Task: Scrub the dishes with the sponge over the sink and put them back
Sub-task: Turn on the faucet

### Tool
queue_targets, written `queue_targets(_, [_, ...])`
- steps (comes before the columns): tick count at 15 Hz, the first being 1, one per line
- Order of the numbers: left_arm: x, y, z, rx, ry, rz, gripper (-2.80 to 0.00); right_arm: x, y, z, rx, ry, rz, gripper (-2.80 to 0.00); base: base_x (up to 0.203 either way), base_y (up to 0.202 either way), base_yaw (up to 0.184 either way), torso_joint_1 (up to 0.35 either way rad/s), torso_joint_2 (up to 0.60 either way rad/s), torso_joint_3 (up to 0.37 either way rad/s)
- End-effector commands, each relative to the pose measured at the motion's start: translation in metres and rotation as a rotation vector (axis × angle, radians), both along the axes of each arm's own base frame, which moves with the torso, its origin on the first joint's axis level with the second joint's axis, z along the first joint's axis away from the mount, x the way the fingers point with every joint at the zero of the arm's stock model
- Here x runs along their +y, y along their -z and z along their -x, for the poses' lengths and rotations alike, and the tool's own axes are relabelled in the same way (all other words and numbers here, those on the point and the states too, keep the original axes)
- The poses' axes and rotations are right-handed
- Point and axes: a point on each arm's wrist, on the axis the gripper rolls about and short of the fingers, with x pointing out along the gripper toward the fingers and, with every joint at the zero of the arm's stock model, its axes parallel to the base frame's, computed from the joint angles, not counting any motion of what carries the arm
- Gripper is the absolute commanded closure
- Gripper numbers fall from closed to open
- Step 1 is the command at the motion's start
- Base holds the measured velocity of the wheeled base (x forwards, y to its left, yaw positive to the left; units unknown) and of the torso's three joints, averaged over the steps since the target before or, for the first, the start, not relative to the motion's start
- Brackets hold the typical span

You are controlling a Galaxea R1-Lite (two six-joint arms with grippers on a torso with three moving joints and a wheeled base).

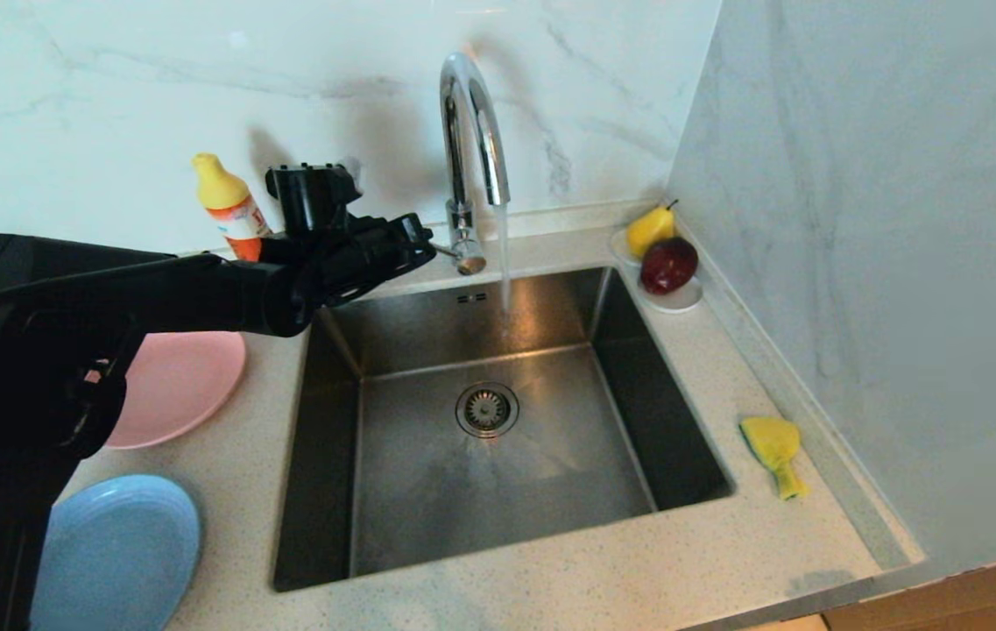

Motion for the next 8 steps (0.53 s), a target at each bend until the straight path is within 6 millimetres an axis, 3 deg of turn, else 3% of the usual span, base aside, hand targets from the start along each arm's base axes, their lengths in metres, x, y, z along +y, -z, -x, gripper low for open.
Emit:
queue_targets(1, [-0.003, 0.001, 0.007, 0.014, 0.010, -0.001, 0.00, 0.000, 0.000, 0.000, -0.001, -0.002, 0.000, 0.00, 0.000, 0.000, 0.000, 0.000, 0.00, 0.000])
queue_targets(5, [-0.004, 0.003, 0.013, 0.027, 0.011, -0.006, 0.00, 0.000, 0.000, 0.000, -0.001, -0.001, 0.000, 0.00, 0.000, 0.000, 0.000, 0.000, 0.00, 0.000])
queue_targets(8, [-0.001, -0.013, 0.014, -0.017, -0.033, 0.003, 0.00, 0.000, 0.000, 0.000, -0.001, 0.001, 0.000, 0.00, 0.000, 0.000, 0.000, 0.000, 0.00, 0.000])
